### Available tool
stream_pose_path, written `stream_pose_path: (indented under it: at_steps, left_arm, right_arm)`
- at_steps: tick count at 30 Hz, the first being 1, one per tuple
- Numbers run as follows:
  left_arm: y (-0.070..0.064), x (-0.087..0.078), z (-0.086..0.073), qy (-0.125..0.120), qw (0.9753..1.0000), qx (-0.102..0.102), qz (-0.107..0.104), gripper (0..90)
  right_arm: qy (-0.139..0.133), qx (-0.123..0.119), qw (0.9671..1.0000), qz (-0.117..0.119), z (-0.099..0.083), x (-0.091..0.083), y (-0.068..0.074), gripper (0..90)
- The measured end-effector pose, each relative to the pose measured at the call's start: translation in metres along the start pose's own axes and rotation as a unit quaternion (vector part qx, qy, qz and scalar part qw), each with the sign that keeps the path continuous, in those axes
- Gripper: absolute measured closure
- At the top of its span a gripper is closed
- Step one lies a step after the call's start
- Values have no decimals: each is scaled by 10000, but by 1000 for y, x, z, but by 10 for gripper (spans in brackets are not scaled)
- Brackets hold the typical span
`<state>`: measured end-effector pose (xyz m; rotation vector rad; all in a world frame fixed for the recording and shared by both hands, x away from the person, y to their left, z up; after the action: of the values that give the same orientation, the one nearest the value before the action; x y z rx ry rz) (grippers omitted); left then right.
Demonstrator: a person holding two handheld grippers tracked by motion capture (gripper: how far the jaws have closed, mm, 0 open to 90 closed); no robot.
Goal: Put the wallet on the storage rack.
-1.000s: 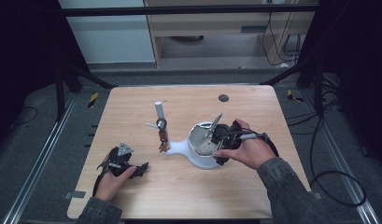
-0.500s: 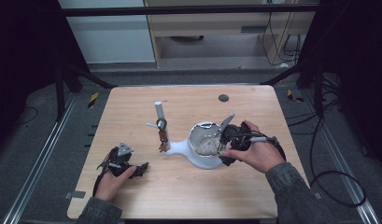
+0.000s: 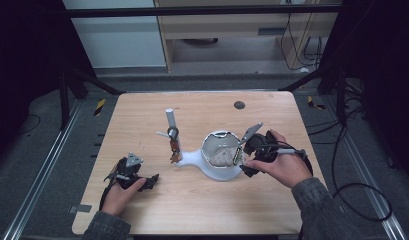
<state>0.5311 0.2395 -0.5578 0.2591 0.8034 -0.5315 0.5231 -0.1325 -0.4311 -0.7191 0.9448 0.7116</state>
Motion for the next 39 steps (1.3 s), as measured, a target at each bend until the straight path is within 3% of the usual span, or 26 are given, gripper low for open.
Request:
stream_pose_path:
  at_steps: [23, 31, 39]
  left_arm:
    - [0, 0, 0, -1, 10000, -2, -3, 0]
    - [0, 0, 0, 3, 10000, -2, -5, 0]
    - [0, 0, 0, 2, 10000, 5, -5, 0]
  right_arm:
    - [-369, 458, 9982, -108, -21, -1, -16, 56]
    - [-462, 568, 9972, -149, -30, 3, -21, 53]
    - [-586, 824, 9946, -252, -43, 14, -28, 58]
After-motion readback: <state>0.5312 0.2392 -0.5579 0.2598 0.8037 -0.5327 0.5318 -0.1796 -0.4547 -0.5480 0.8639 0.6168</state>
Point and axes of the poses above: each handheld gripper's, and its own axes: x roughly forward along the jaws, z roughly out of its top, y roughly to its left, the point moved 7 cm from there along x, roughly forward along the jaws, and after that the axes turned 3 degrees about y, right-handed, at the moved point
